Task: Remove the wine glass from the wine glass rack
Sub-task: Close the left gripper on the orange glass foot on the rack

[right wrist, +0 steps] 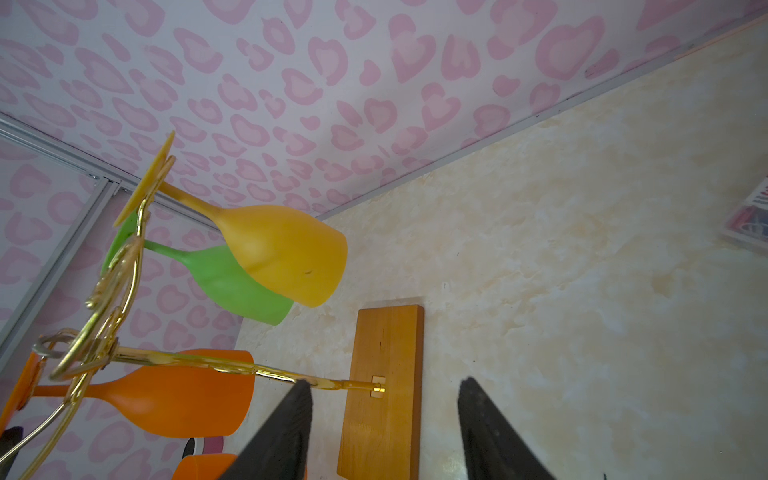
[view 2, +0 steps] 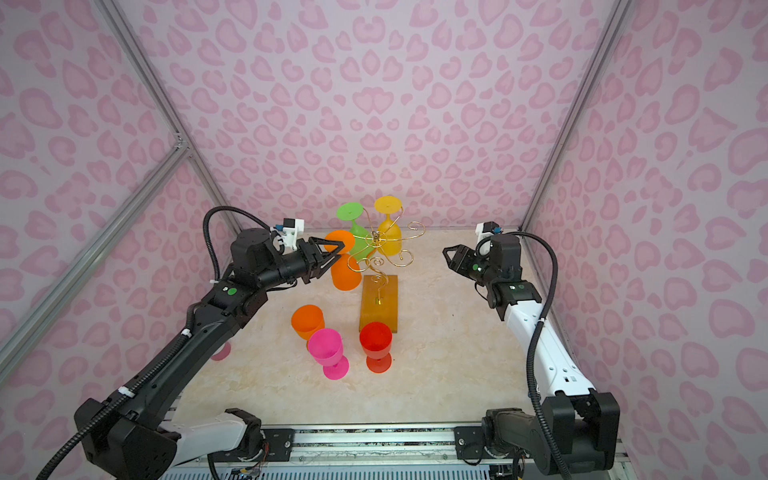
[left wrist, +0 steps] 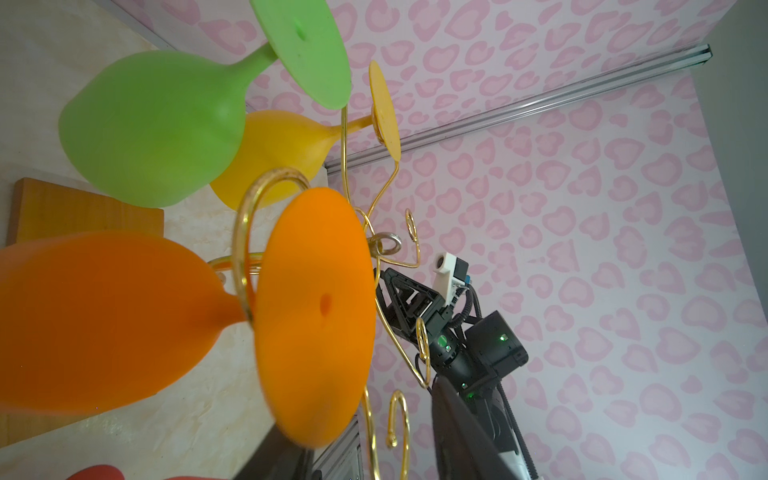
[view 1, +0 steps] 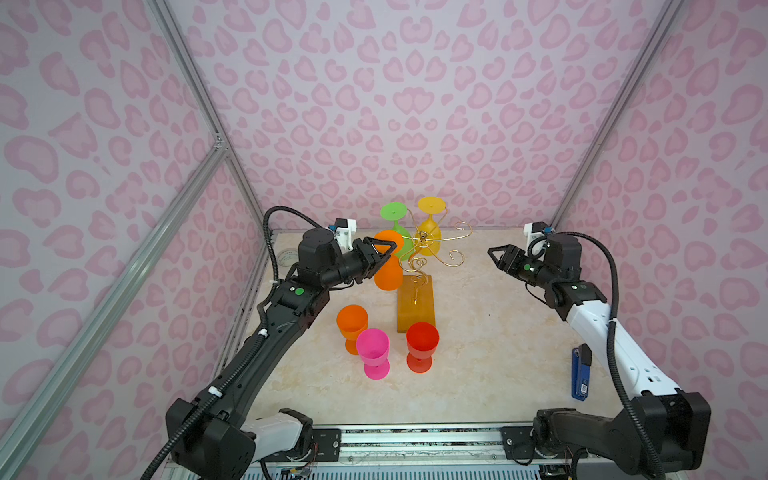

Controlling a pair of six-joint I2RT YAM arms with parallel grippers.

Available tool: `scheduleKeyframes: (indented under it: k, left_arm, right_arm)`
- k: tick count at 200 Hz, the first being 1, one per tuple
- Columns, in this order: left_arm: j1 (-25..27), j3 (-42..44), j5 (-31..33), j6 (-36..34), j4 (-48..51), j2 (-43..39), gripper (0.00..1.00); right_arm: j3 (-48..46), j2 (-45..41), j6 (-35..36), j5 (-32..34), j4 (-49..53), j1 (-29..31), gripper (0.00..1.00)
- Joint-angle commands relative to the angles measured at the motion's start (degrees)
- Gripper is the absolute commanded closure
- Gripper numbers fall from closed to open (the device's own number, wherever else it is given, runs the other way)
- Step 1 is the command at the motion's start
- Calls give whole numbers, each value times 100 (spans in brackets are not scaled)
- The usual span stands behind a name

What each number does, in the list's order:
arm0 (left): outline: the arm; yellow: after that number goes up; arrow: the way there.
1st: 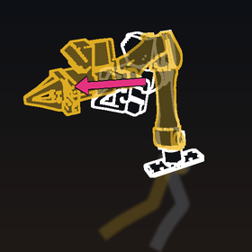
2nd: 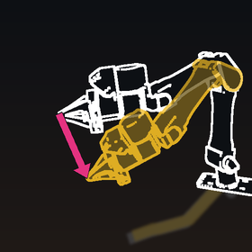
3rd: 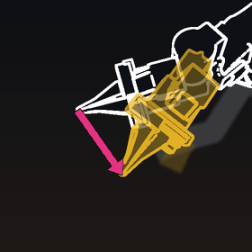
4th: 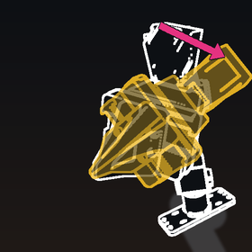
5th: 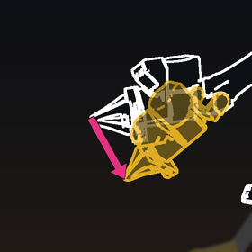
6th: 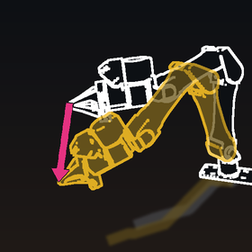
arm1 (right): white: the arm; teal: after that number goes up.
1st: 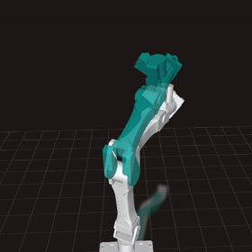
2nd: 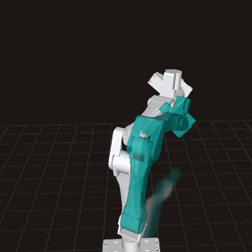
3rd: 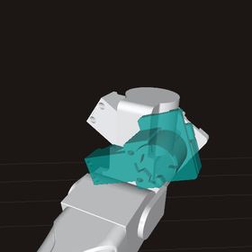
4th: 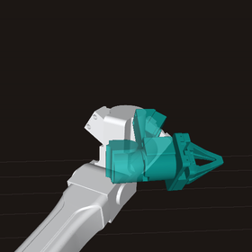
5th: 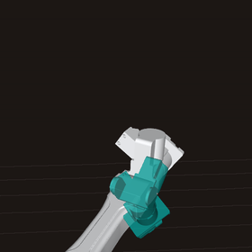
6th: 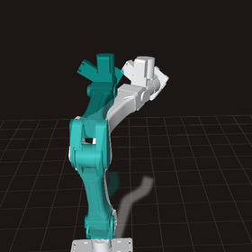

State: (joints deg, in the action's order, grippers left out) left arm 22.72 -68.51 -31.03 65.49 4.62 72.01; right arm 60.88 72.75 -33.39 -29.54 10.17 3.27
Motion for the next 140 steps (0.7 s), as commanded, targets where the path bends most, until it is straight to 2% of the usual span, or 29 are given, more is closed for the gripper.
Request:
scheduleKeyframes:
  k: [1,44,65,71,140]
  left_arm:
    - [0,-74,40,-43,-148,40,56]
    - [3,-144,158,-164,21,47,63]
    - [-4,-169,149,-177,43,74,63]
    - [-2,-171,149,-185,44,76,67]
    - [-8,-156,182,-154,103,103,70]
  right_arm:
    - [-36,35,-2,-26,-207,-1,43]
    - [-22,63,-3,-52,-215,-10,43]
    - [-15,67,-18,-59,-230,-19,43]
    - [-20,79,-17,-66,-235,-16,43]
    - [-59,90,-24,-105,-252,-59,43]
